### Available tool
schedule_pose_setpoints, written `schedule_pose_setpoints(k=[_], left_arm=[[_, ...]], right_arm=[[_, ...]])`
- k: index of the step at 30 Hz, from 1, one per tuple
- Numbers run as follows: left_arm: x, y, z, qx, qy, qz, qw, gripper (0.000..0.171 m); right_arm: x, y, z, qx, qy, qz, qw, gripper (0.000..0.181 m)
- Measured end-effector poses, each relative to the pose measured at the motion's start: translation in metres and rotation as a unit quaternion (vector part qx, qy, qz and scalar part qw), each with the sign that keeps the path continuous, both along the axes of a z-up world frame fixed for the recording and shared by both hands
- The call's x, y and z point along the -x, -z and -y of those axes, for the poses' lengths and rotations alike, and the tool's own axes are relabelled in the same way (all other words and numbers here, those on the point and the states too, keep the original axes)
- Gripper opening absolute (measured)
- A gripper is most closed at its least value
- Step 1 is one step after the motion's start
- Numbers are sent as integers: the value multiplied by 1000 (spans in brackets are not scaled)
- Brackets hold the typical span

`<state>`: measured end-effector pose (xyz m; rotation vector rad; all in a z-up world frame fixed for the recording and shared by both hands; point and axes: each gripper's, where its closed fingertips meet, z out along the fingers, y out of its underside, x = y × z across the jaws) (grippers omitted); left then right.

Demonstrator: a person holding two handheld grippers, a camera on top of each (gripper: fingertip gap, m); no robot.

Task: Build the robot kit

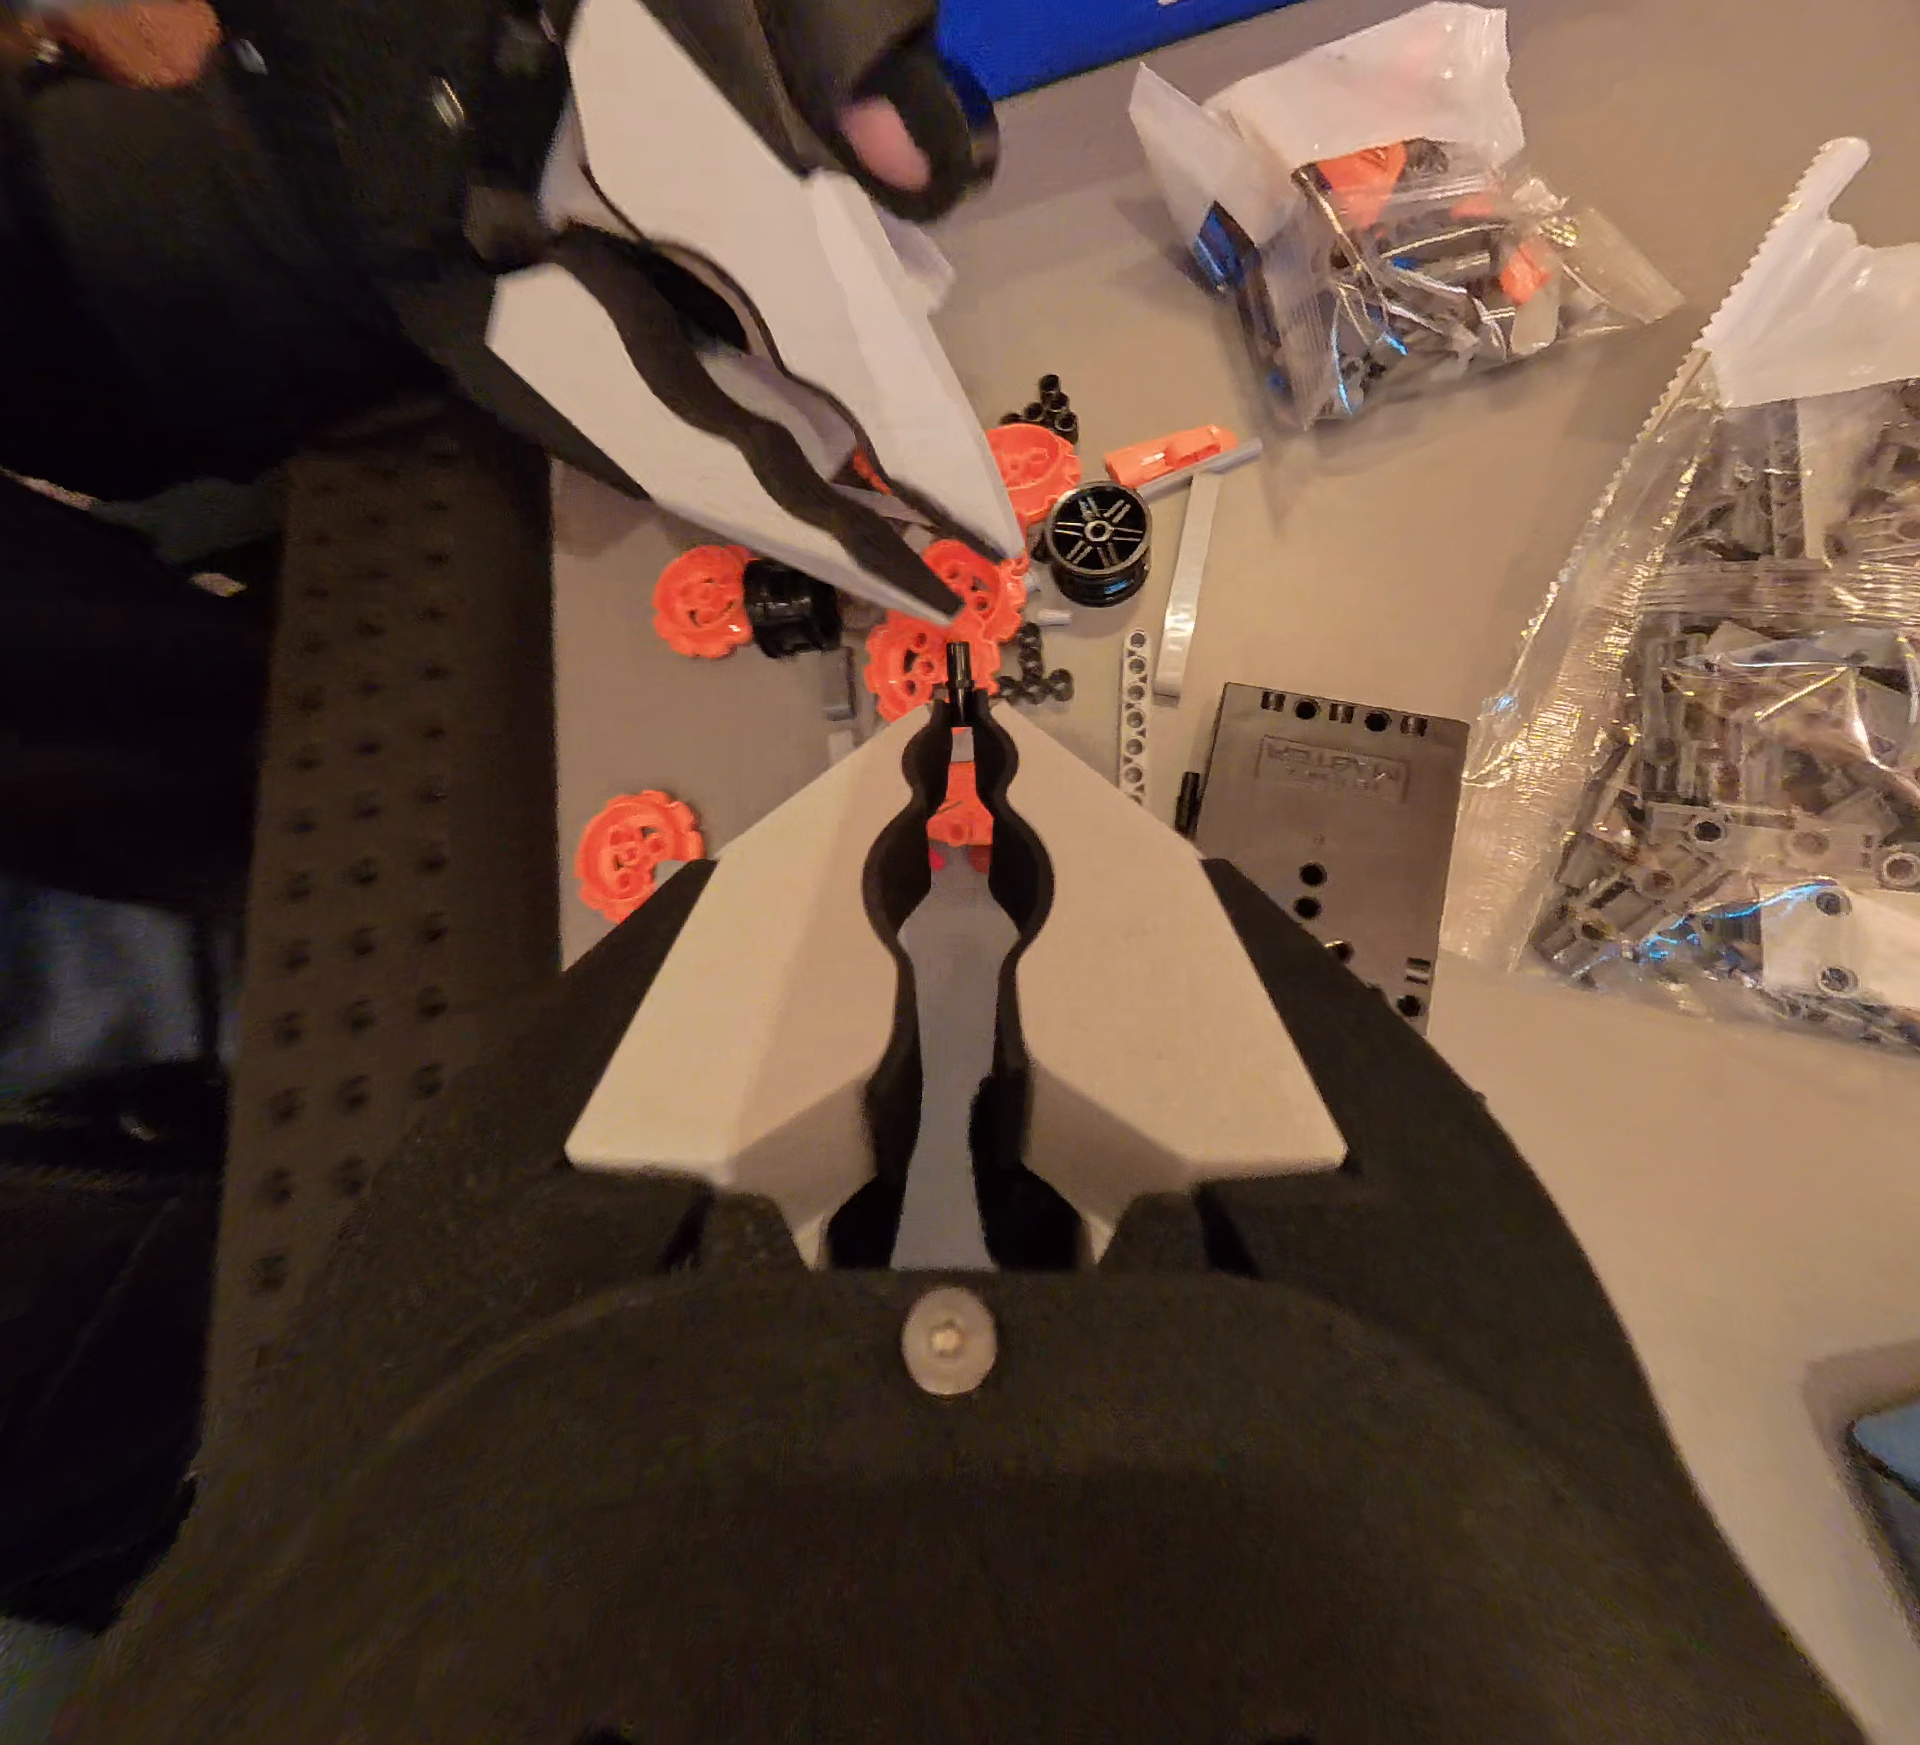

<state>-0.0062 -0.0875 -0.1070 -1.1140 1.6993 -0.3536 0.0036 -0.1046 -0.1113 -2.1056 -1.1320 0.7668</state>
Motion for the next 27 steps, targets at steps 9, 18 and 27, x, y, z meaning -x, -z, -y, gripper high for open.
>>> schedule_pose_setpoints(k=[9,18,27], left_arm=[[-20,1,26,-63,50,6,997,5],[-21,-23,26,-78,35,60,994,2],[-25,-34,26,-165,17,65,984,2]], right_arm=[[-2,-6,16,18,-21,8,1000,3],[-1,-28,13,11,19,-112,994,11],[-3,-42,16,36,47,-234,970,5]])
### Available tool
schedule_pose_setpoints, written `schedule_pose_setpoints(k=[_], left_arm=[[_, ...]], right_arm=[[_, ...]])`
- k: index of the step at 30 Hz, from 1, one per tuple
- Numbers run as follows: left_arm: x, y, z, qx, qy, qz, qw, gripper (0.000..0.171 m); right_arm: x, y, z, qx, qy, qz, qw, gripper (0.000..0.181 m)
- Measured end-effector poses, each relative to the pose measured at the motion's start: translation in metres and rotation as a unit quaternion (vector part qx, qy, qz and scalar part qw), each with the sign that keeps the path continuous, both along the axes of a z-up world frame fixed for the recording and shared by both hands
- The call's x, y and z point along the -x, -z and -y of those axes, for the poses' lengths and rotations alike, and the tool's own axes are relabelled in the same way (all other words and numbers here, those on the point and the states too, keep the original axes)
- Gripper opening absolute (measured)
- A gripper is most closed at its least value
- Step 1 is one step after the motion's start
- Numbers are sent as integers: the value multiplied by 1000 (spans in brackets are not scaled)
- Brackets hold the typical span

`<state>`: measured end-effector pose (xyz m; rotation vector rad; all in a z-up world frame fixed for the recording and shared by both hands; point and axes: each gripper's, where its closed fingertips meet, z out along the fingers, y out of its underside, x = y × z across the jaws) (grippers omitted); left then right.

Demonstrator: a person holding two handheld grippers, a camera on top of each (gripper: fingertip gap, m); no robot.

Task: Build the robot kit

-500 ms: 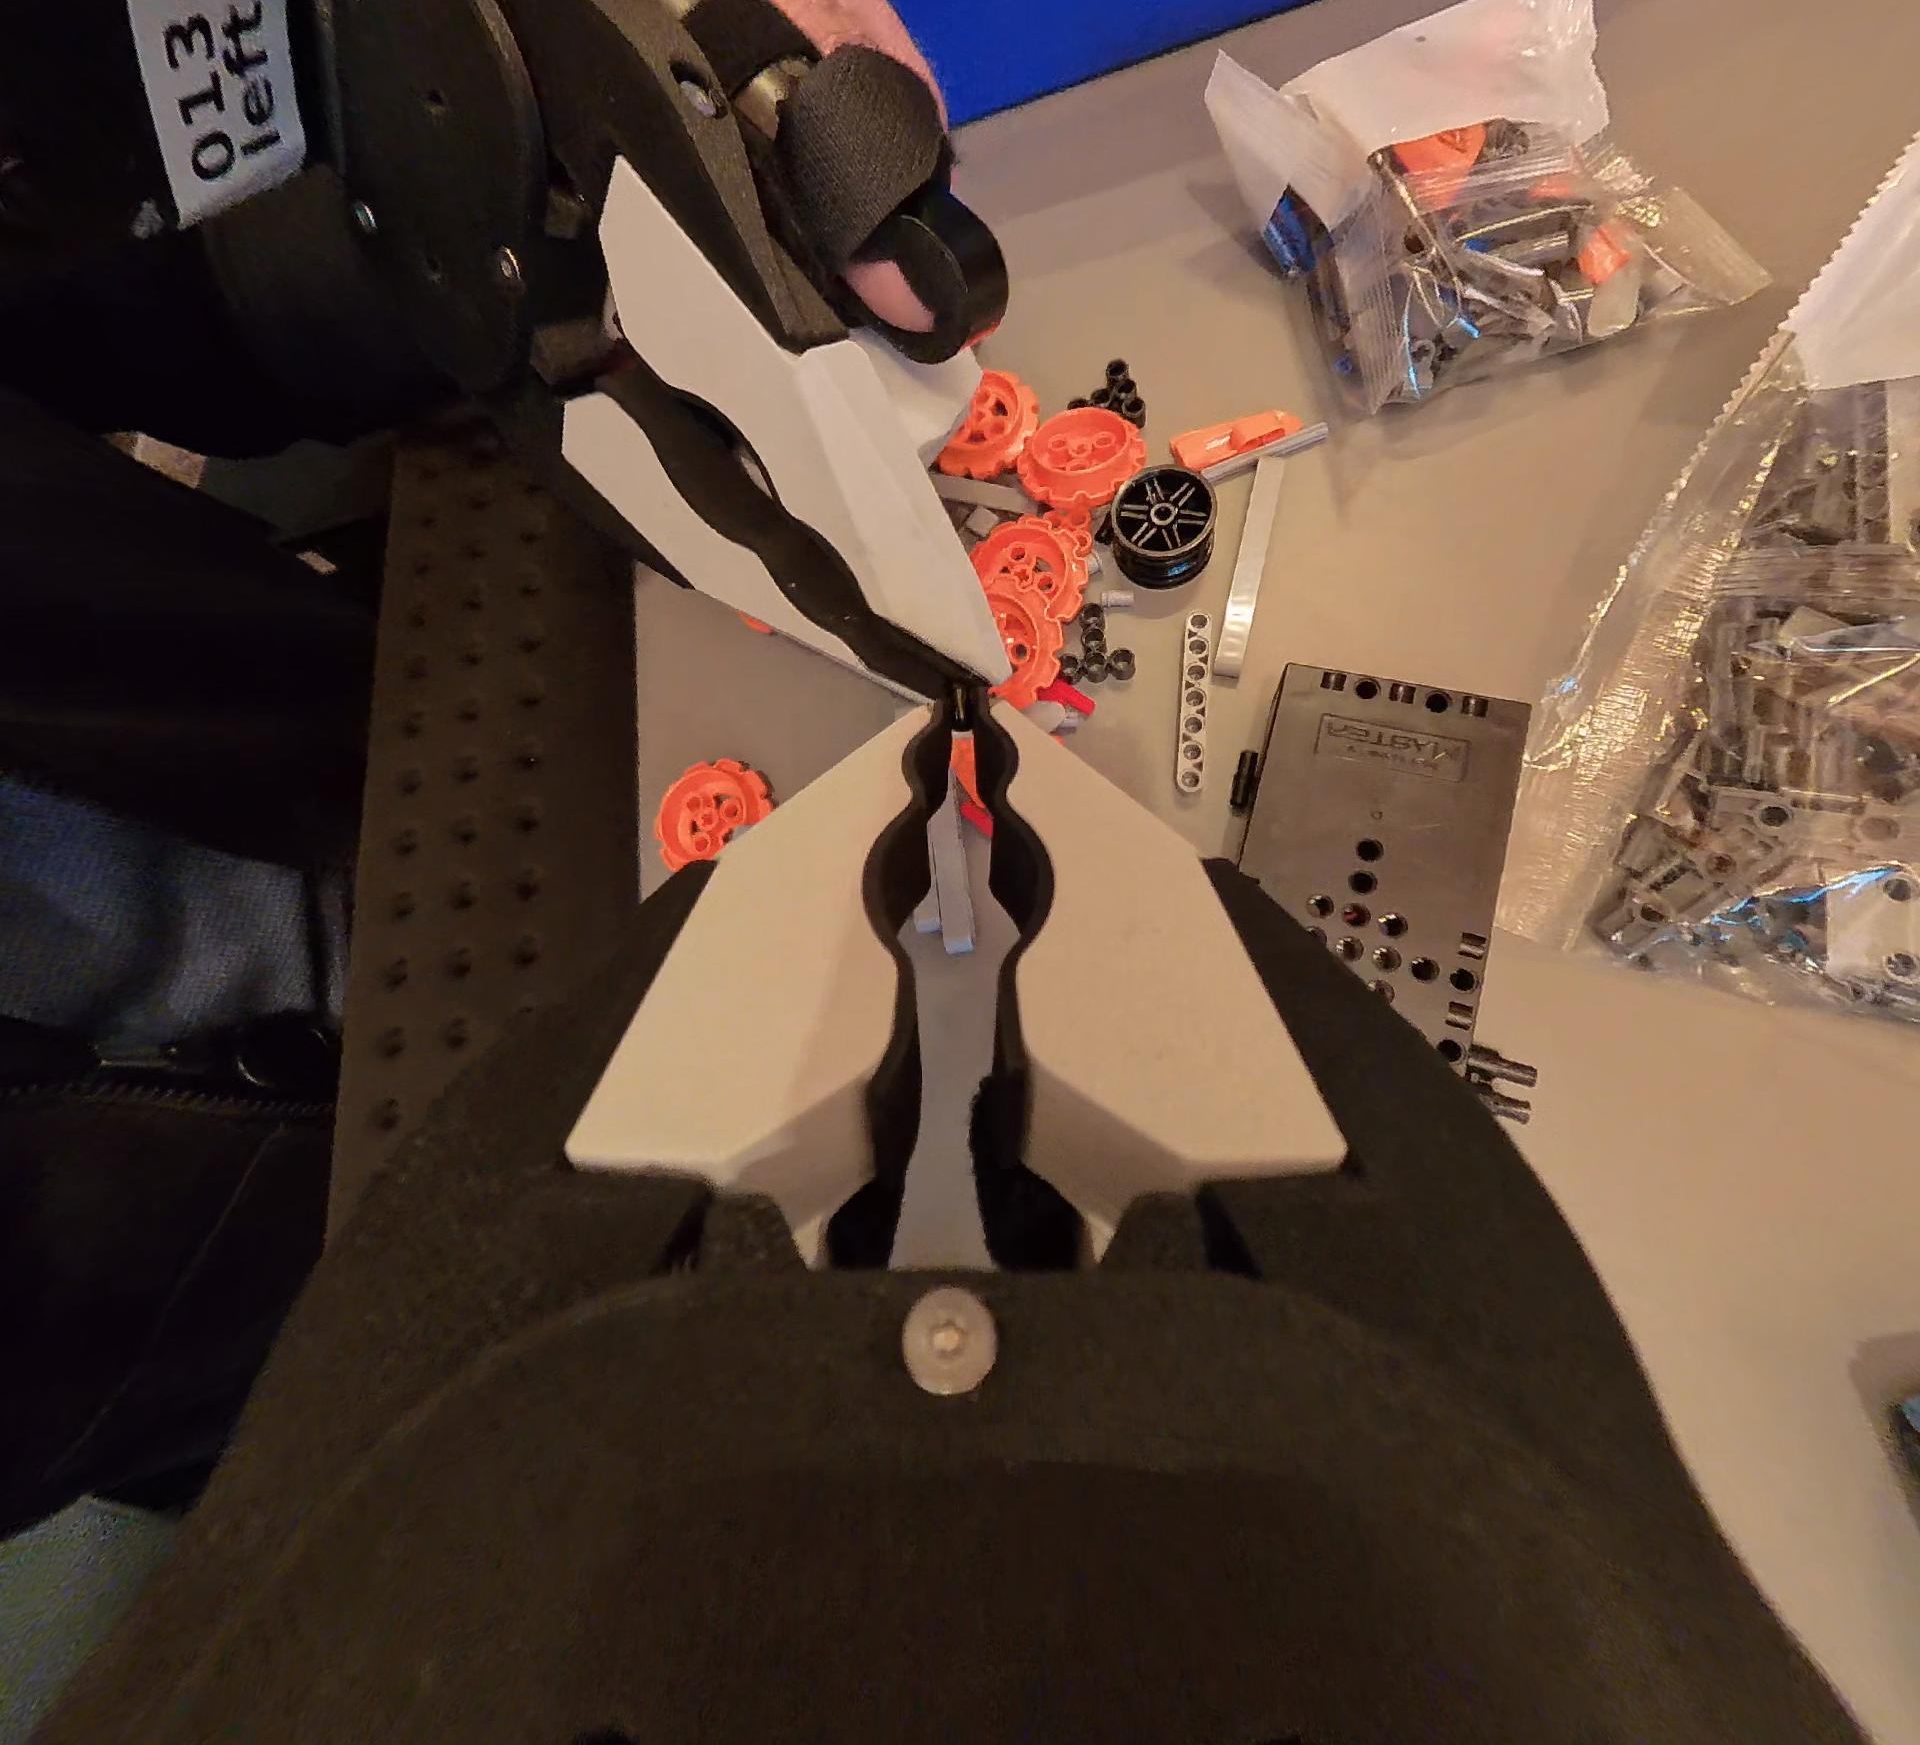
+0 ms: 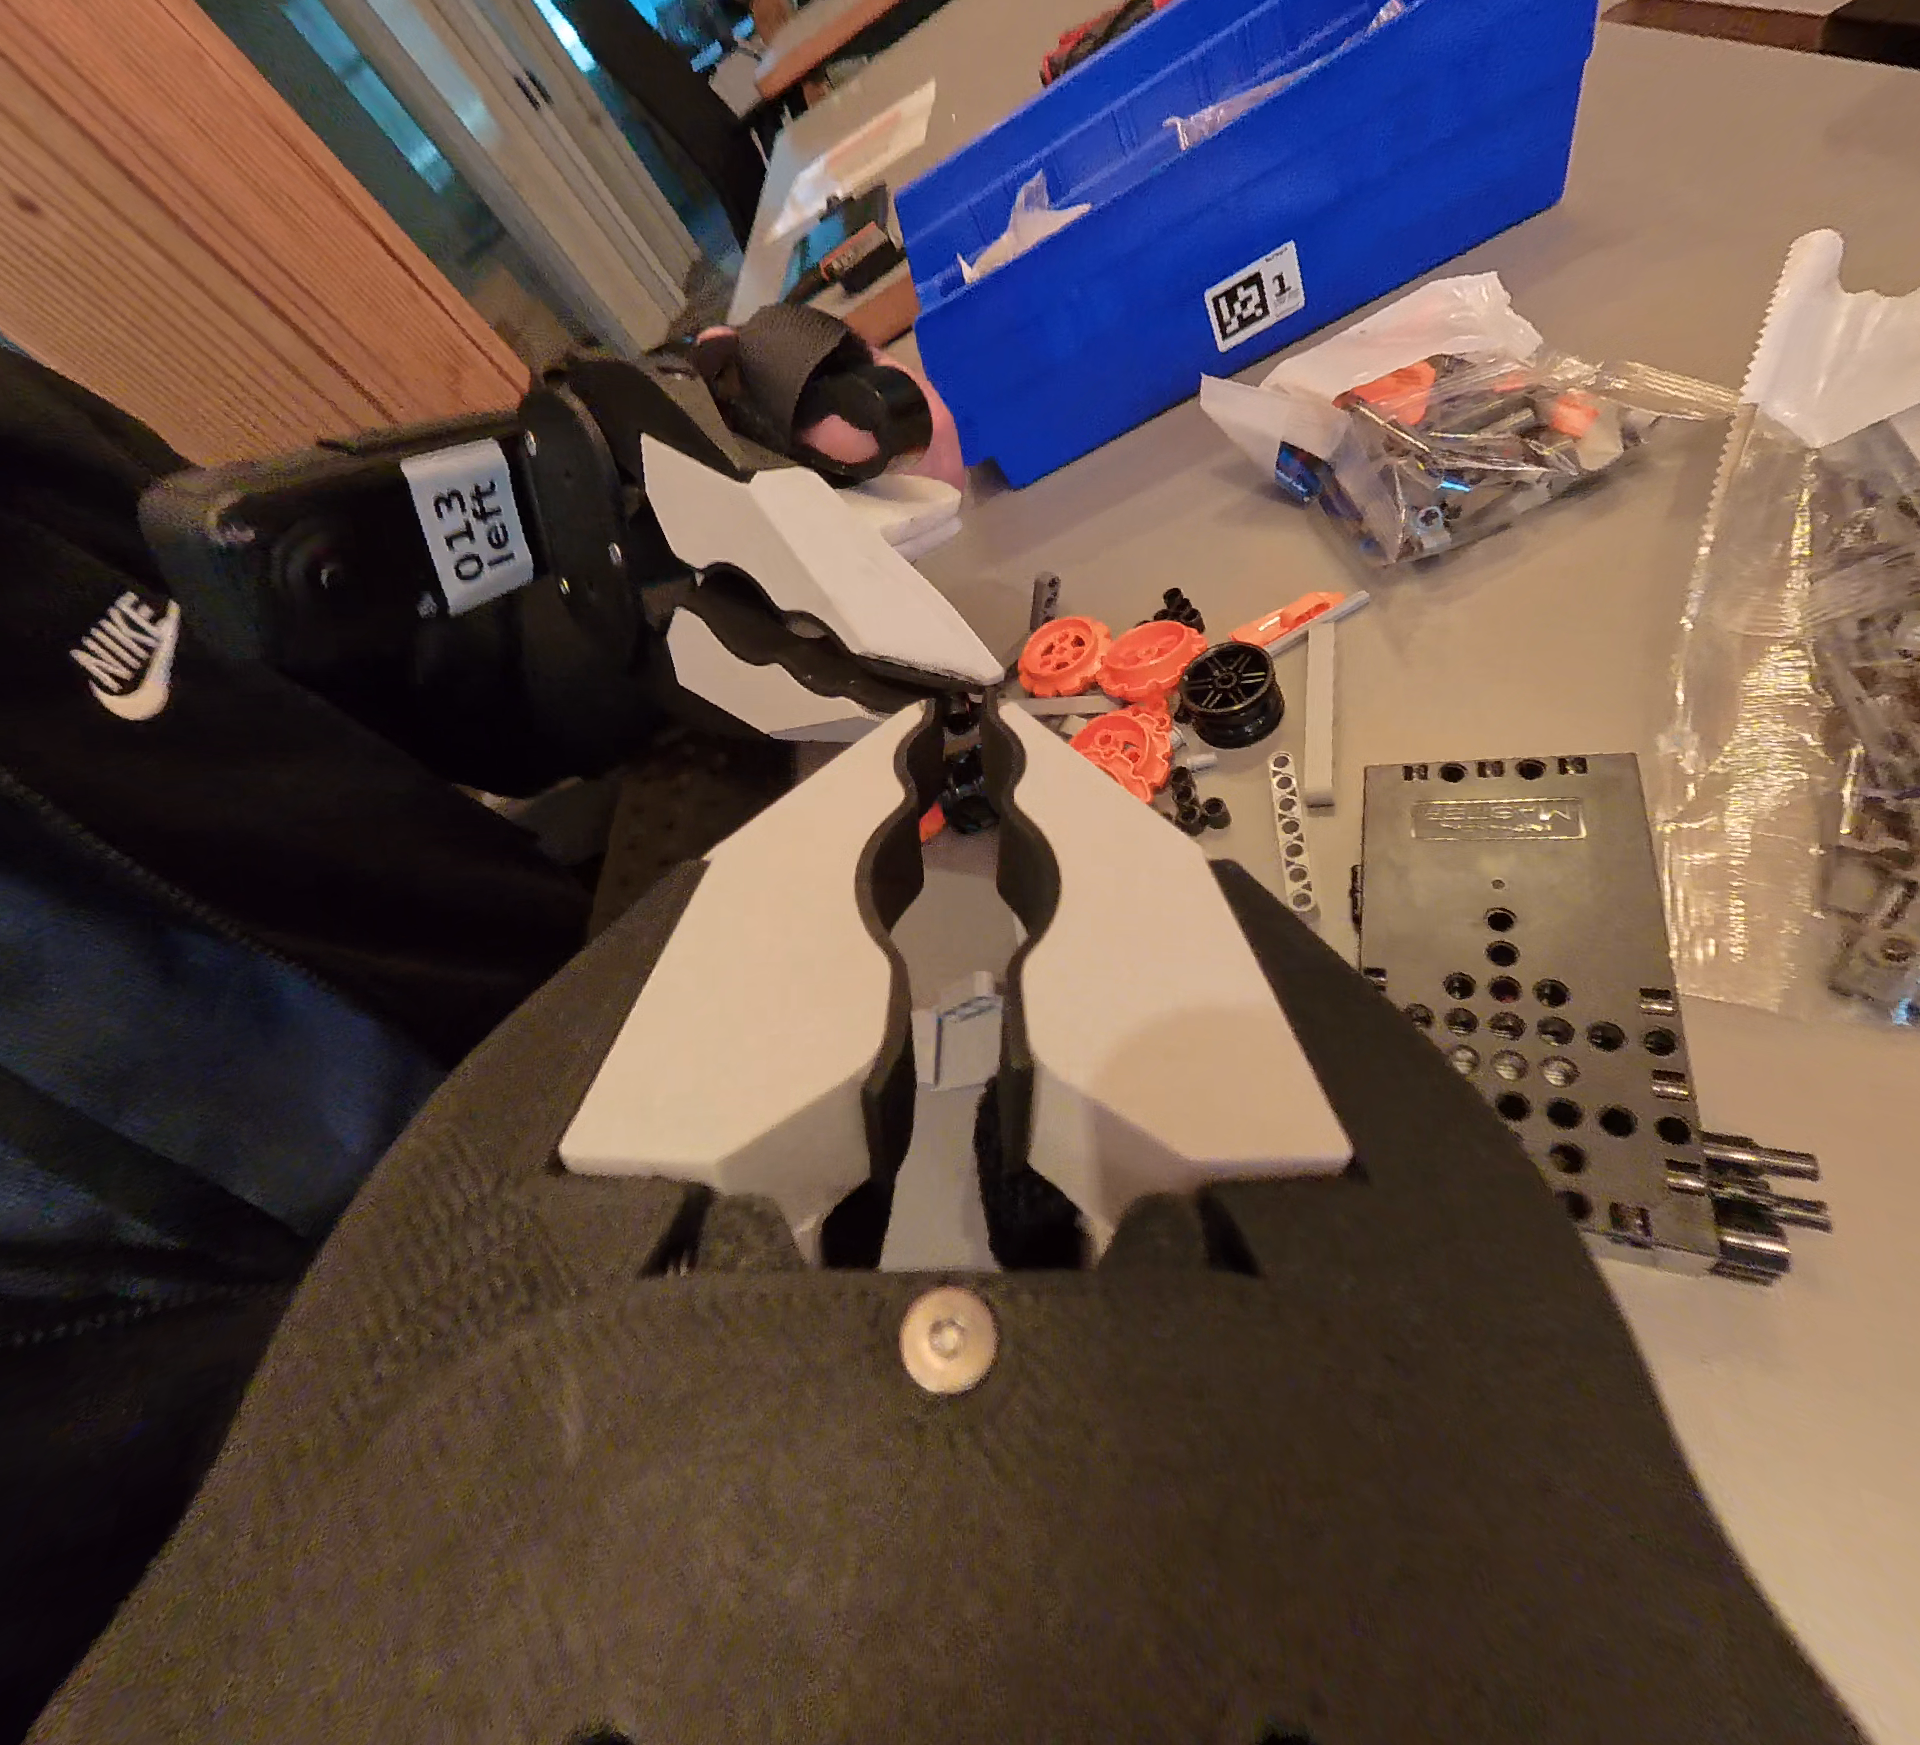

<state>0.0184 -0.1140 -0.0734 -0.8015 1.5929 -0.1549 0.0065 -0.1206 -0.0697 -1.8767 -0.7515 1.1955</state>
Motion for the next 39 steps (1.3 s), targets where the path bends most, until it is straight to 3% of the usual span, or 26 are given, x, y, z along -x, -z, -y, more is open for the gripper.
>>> schedule_pose_setpoints(k=[4,10,14,17,20,26,31,39], left_arm=[[-1,-2,-2,-43,-16,-5,999,2],[-6,12,-10,-54,-42,-33,997,3],[-12,15,-6,-29,-39,-33,998,6],[-17,31,-3,25,-28,-66,997,7],[-28,46,8,59,-2,-111,992,7],[-81,63,53,154,80,-179,968,2],[-111,92,68,166,134,-228,950,2],[-124,110,66,207,145,-255,933,2]], right_arm=[[-1,-2,-2,6,14,-21,1000,4],[-8,11,-9,-62,75,112,989,3],[-18,10,-4,-88,88,142,982,3],[-37,7,7,-89,103,142,980,2],[-79,22,26,-109,124,263,951,3],[-125,71,94,-83,52,438,893,2],[-140,105,113,-66,8,517,853,2],[-134,109,112,-72,-24,523,849,2]])
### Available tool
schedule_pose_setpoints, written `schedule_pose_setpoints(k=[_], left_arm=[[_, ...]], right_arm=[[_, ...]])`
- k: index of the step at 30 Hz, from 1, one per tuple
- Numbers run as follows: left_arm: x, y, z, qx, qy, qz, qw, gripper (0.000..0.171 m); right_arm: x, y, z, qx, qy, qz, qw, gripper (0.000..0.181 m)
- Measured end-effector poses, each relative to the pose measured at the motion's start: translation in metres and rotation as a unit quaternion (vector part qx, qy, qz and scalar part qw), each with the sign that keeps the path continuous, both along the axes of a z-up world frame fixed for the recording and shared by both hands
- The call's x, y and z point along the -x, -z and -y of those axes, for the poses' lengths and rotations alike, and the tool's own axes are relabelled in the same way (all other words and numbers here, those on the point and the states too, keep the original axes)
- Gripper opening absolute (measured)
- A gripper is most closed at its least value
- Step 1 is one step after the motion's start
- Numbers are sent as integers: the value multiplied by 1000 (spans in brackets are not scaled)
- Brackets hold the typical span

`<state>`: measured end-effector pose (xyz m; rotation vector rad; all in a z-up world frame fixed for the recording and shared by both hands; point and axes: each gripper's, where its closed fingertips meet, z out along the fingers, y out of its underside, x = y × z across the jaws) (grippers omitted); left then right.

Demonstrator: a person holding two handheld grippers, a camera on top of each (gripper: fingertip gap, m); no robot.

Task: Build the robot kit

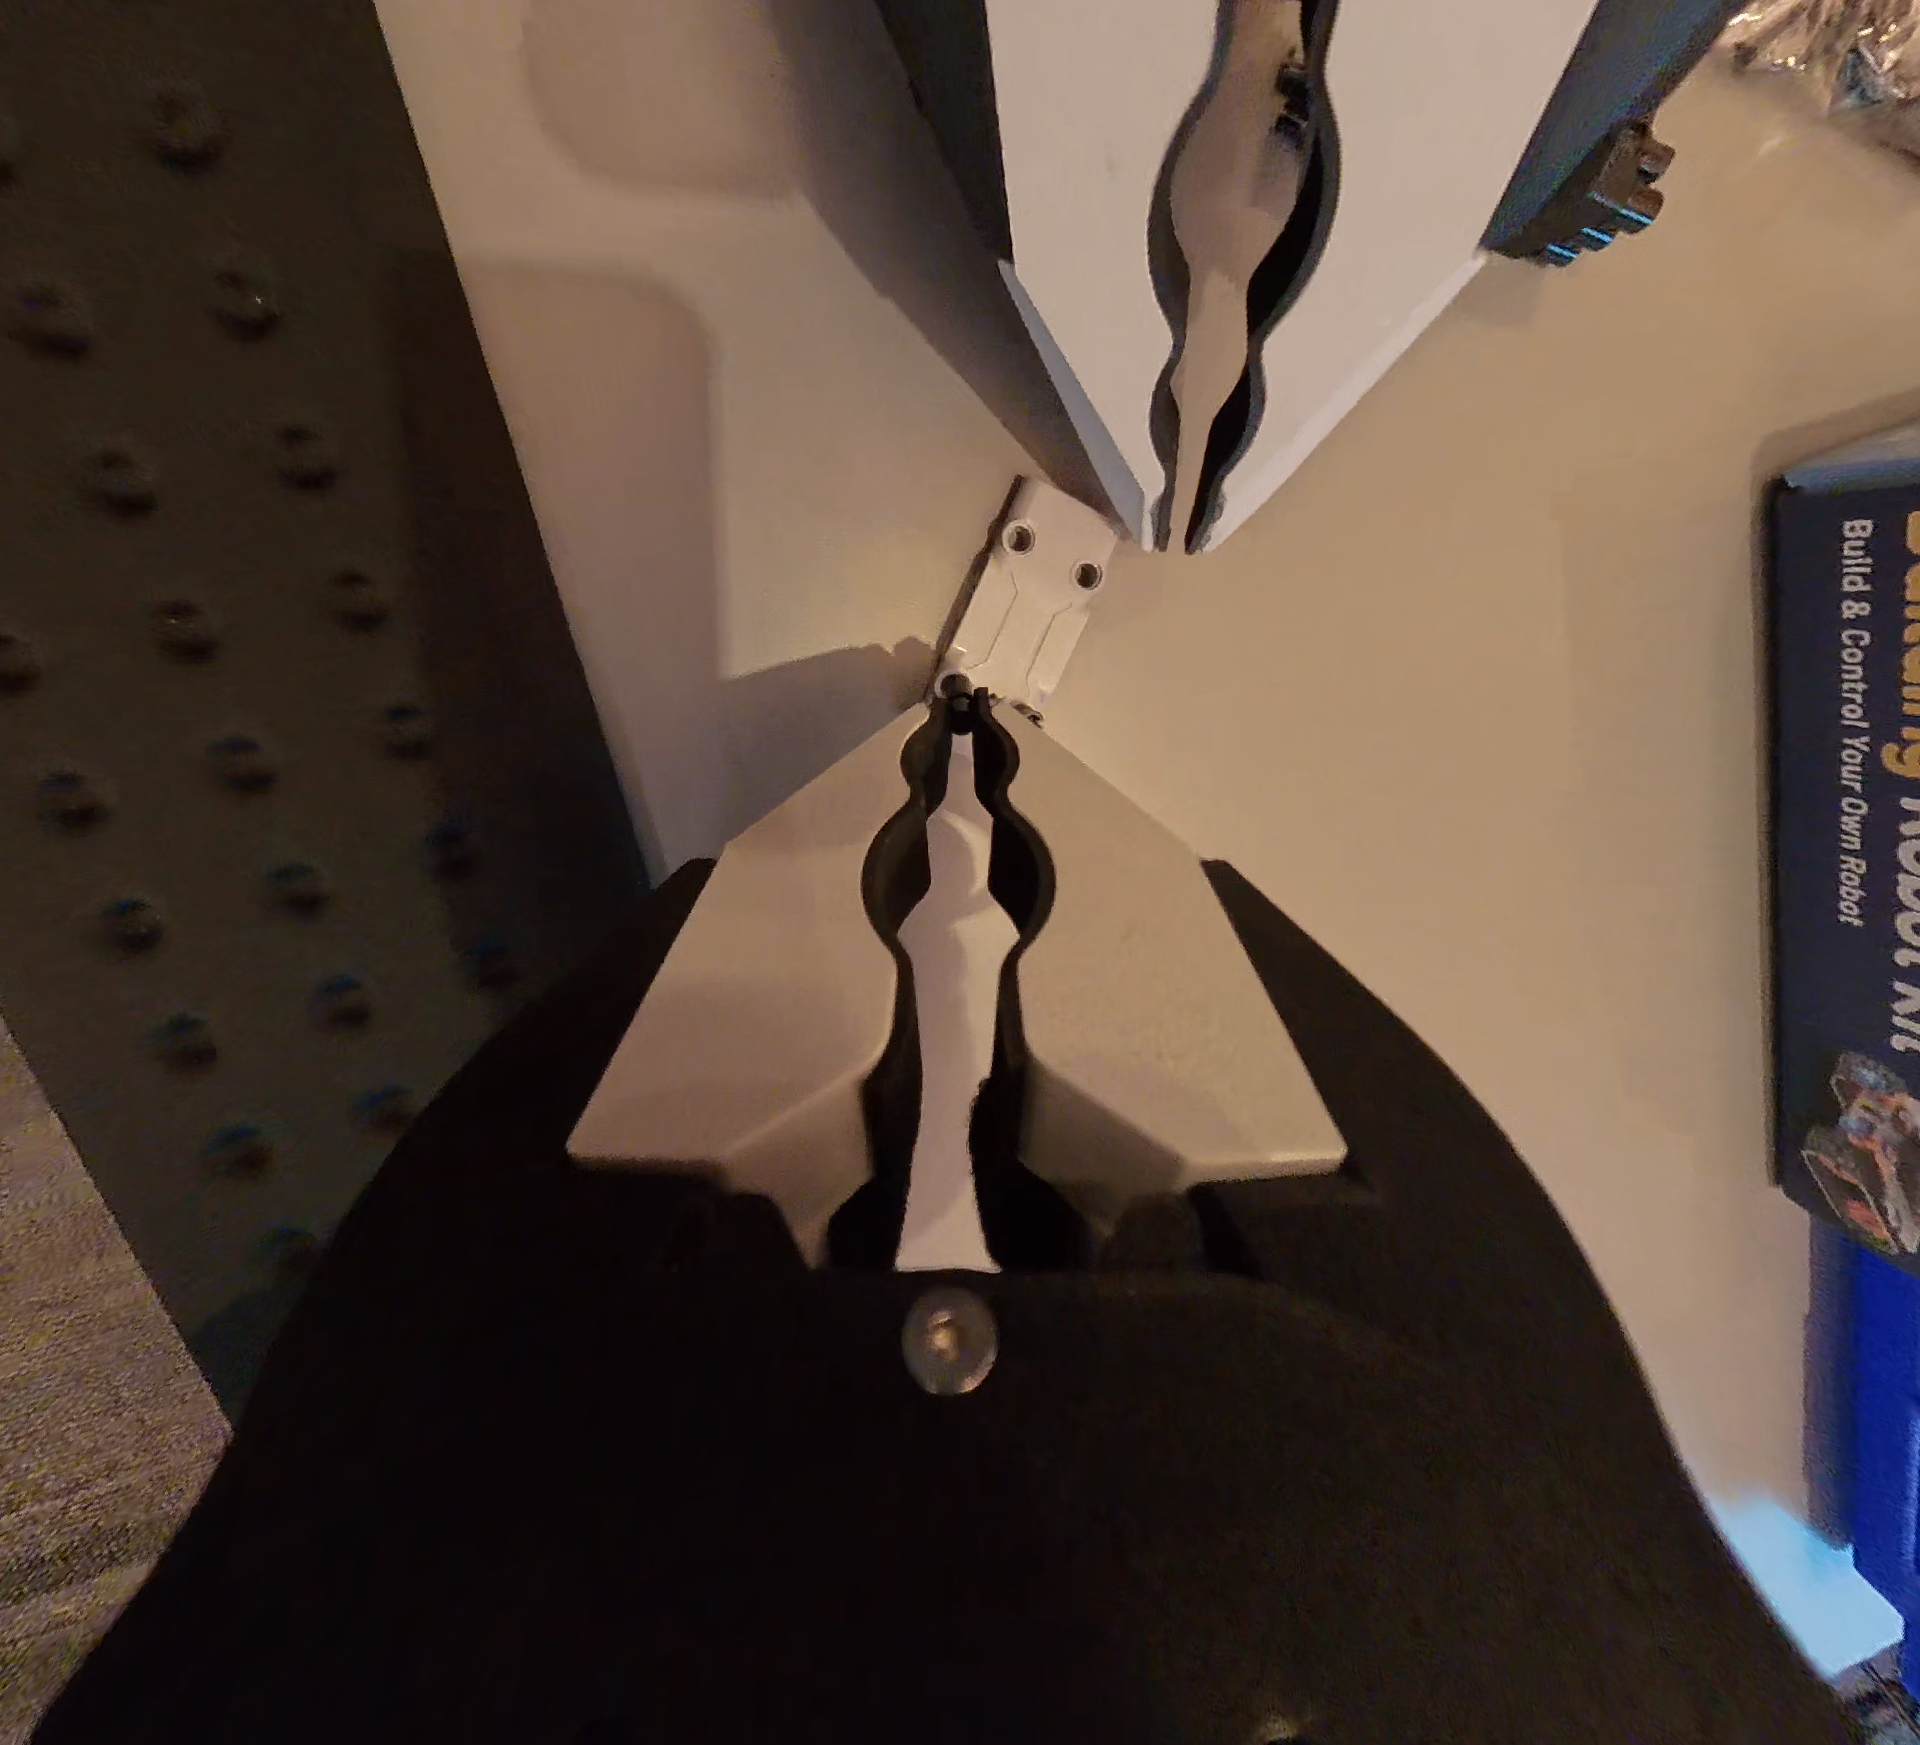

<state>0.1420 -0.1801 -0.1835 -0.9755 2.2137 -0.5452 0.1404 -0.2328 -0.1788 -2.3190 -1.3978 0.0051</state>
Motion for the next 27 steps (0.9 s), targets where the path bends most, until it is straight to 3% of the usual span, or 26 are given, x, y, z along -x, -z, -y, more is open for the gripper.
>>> schedule_pose_setpoints(k=[4,19,24,27], left_arm=[[-1,11,2,-9,9,-11,1000,1],[-2,12,10,60,4,-17,998,0],[13,3,11,118,23,-31,992,18],[15,9,11,102,26,-40,994,25]], right_arm=[[0,3,0,8,-10,18,1000,2],[6,5,1,39,-111,128,985,2],[5,5,1,29,-141,159,977,2],[4,6,1,22,-167,183,968,2]])
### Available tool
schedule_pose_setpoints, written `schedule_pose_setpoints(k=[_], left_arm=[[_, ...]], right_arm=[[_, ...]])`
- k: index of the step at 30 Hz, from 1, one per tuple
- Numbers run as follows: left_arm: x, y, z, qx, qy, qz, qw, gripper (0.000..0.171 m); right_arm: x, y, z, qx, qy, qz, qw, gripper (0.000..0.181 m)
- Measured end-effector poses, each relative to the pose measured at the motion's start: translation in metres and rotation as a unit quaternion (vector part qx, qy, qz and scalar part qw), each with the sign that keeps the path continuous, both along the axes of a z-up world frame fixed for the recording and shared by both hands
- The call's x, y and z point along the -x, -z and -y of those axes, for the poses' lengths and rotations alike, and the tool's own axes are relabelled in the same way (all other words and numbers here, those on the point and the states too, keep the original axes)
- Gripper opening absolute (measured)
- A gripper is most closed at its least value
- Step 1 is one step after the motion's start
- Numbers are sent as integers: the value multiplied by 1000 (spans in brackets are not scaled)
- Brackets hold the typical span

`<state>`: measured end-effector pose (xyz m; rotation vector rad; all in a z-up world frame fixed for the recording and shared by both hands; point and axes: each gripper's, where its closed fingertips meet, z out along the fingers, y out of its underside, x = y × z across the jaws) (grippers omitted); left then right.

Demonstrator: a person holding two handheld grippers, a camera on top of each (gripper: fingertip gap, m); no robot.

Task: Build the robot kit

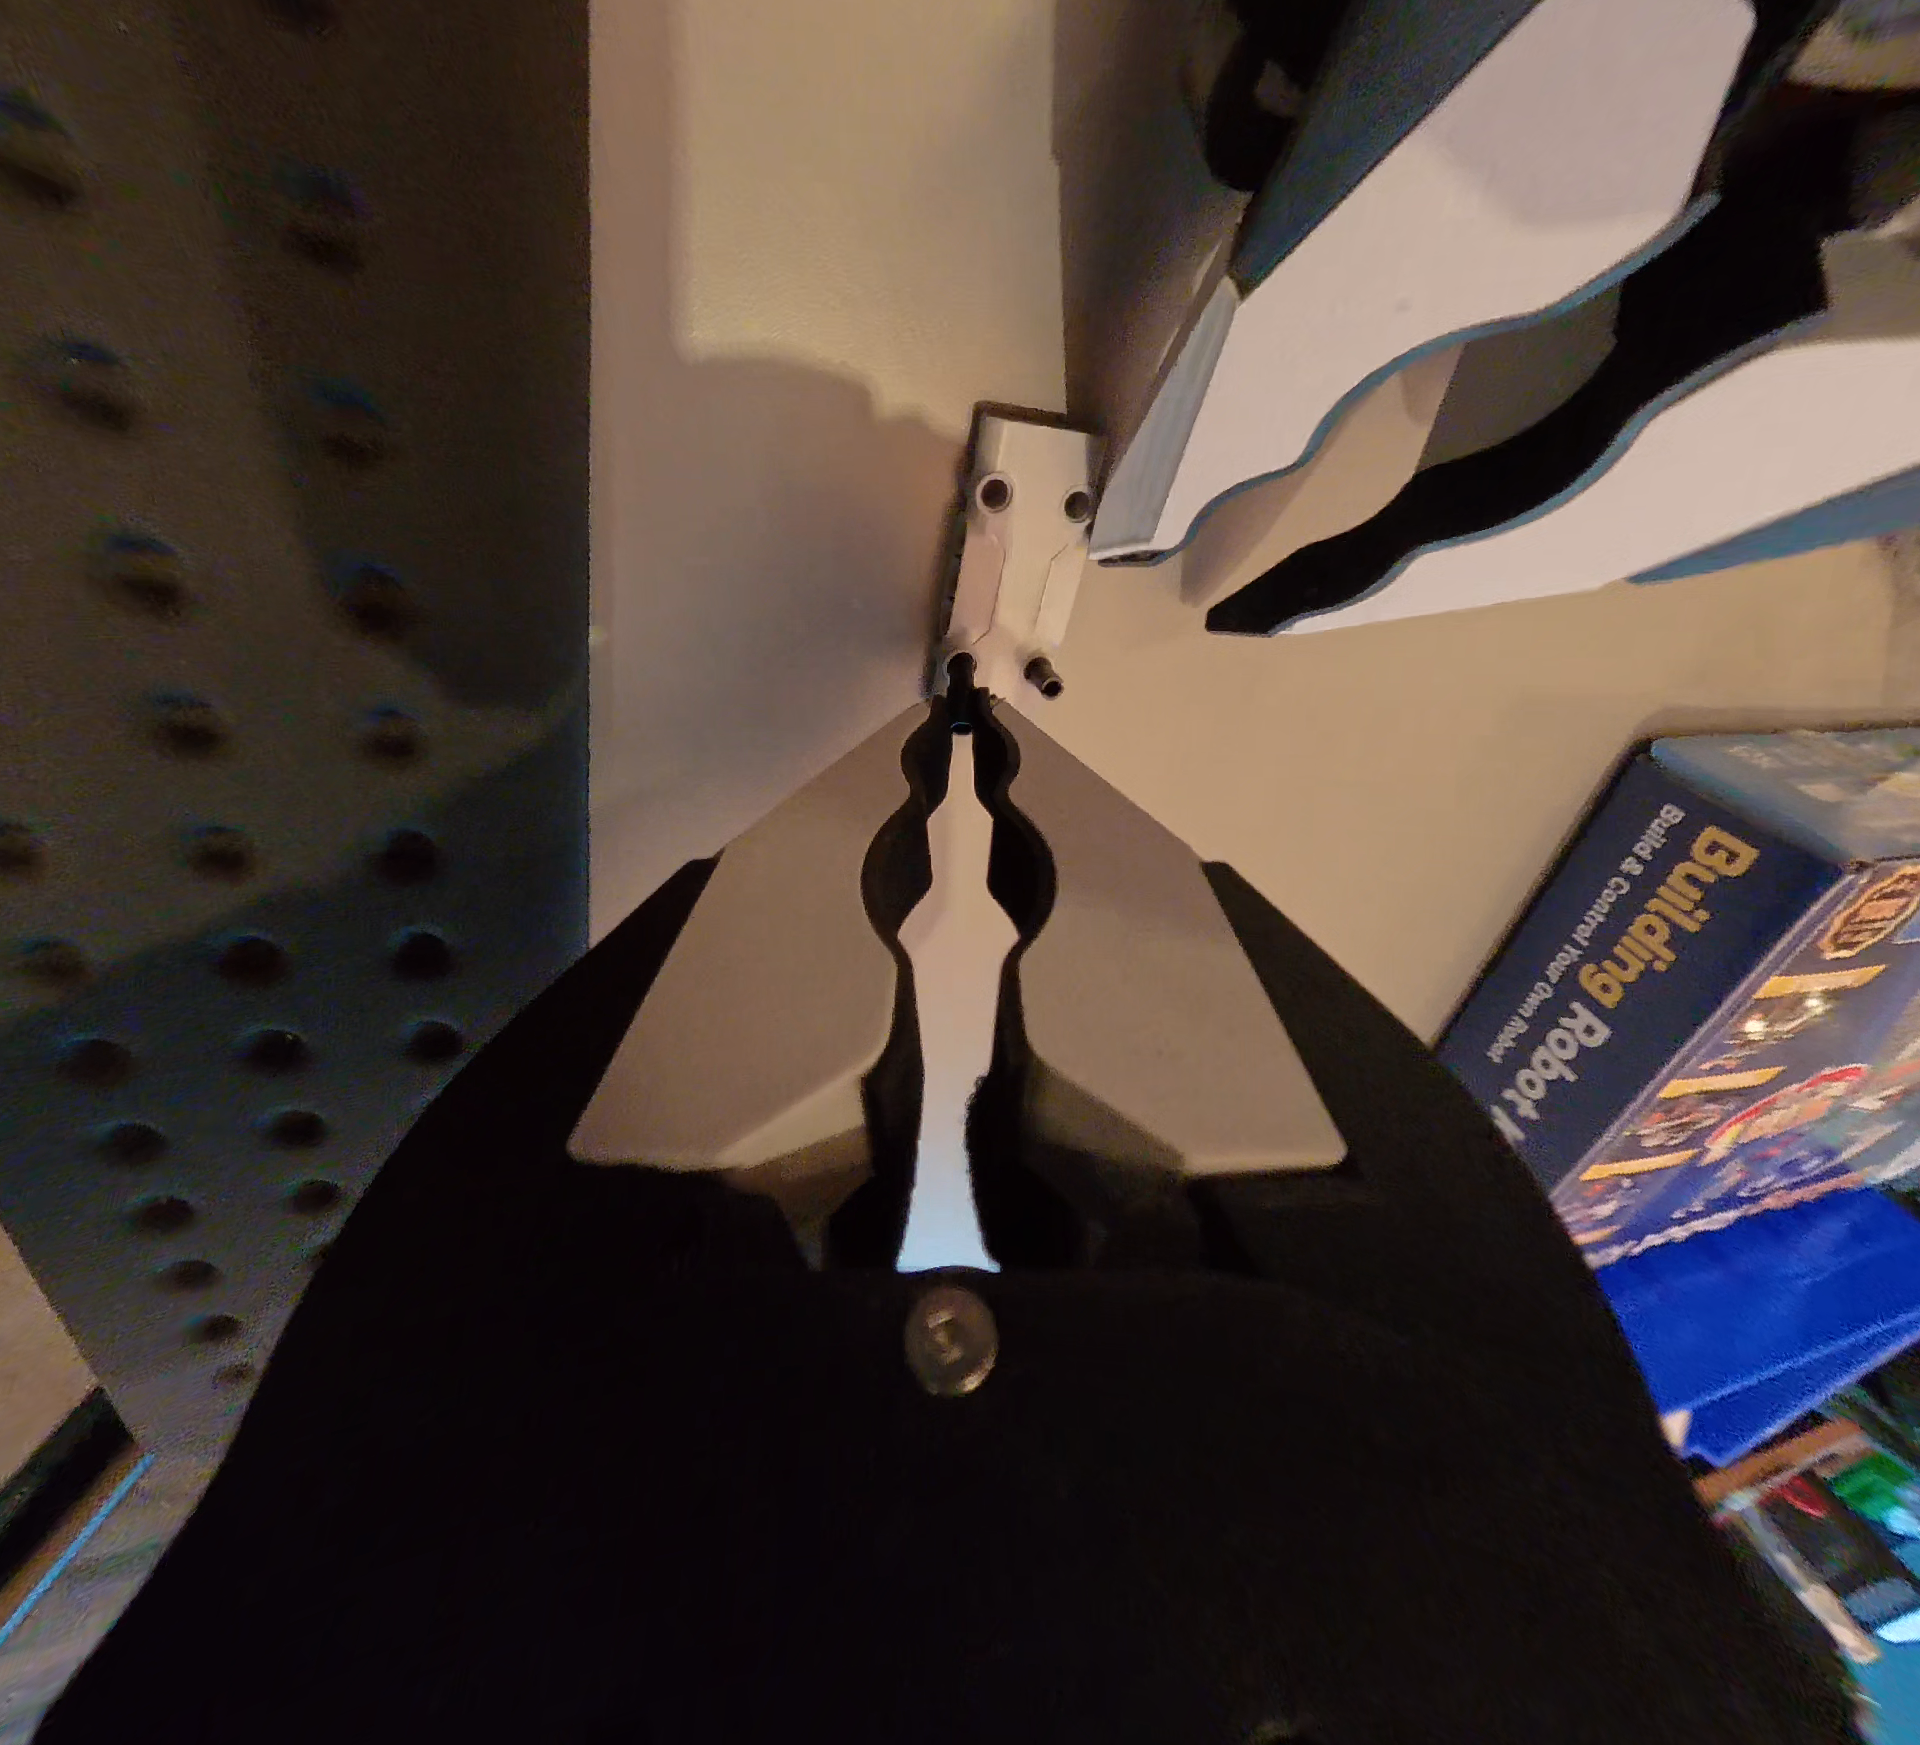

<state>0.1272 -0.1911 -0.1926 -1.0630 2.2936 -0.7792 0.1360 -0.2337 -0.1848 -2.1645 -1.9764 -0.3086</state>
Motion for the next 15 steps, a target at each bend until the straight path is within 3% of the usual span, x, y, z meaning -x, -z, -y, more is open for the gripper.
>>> schedule_pose_setpoints(k=[15], left_arm=[[-4,0,4,9,9,8,1000,26]], right_arm=[[1,6,-4,12,-59,59,996,2]])
